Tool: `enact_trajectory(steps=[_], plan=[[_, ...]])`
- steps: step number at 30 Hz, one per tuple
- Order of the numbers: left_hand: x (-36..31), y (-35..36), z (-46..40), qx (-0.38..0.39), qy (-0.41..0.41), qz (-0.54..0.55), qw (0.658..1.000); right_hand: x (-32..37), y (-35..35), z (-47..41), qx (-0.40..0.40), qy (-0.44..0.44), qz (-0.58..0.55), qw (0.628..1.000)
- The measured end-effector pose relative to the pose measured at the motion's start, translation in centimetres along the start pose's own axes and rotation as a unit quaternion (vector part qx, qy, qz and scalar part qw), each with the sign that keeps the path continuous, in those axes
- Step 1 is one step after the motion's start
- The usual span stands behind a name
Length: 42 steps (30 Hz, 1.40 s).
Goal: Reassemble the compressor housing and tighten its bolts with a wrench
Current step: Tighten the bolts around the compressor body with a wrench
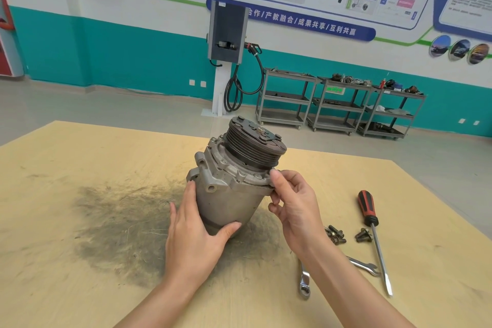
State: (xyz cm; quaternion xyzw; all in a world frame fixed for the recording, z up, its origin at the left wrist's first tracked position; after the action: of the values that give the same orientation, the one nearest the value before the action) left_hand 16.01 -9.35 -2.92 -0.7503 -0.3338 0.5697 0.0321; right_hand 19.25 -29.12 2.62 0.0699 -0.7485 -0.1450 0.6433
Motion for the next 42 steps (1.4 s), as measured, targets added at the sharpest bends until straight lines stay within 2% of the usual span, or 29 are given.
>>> enact_trajectory(steps=[5,12,19,26,30,33,35,36,37,39,42], plan=[[0.0,0.0,0.0,0.001,-0.001,-0.002,1.0,0.0,0.2,0.3,0.042,-0.015,-0.029,0.999],[0.0,0.0,0.0,-0.002,0.0,-0.003,1.0,-0.2,0.0,-0.1,-0.014,0.002,-0.006,1.0],[0.1,0.0,0.0,0.002,-0.002,-0.006,1.0,0.1,0.3,0.2,0.033,-0.007,-0.008,0.999],[0.0,0.0,0.0,-0.001,0.003,-0.005,1.0,0.3,0.8,0.2,0.008,0.003,-0.012,1.0],[-0.1,0.0,0.0,-0.002,0.002,-0.007,1.0,1.0,0.4,0.4,0.026,-0.003,0.057,0.998],[0.3,0.1,0.0,0.003,-0.005,-0.005,1.0,2.5,-2.5,0.4,0.031,-0.011,0.067,0.997],[0.4,0.2,-0.1,0.007,-0.009,-0.003,1.0,3.6,-5.7,0.8,0.017,-0.029,0.16,0.986],[0.4,0.3,-0.1,0.009,-0.009,-0.004,1.0,3.8,-7.5,1.2,0.017,-0.032,0.251,0.967],[0.4,0.4,-0.1,0.009,-0.009,-0.004,1.0,3.7,-9.2,1.6,0.021,-0.031,0.362,0.931],[0.5,0.4,-0.1,0.005,-0.01,-0.001,1.0,3.0,-12.2,2.6,0.042,-0.024,0.579,0.814],[0.6,0.5,-0.2,0.005,-0.01,-0.004,1.0,1.5,-14.8,3.9,0.075,0.014,0.758,0.648]])
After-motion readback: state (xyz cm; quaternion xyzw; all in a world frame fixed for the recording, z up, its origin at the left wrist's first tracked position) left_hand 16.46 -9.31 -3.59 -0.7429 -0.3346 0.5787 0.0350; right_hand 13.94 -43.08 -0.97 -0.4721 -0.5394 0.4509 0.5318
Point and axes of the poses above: each hand's wrist, its own z-axis away from the middle knuckle, its own y-axis out of the palm, x = y × z, the point moved 9 cm from there along -z, towards the middle knuckle, and after that the axes turned 2 degrees about -x, right-handed, at the moved point
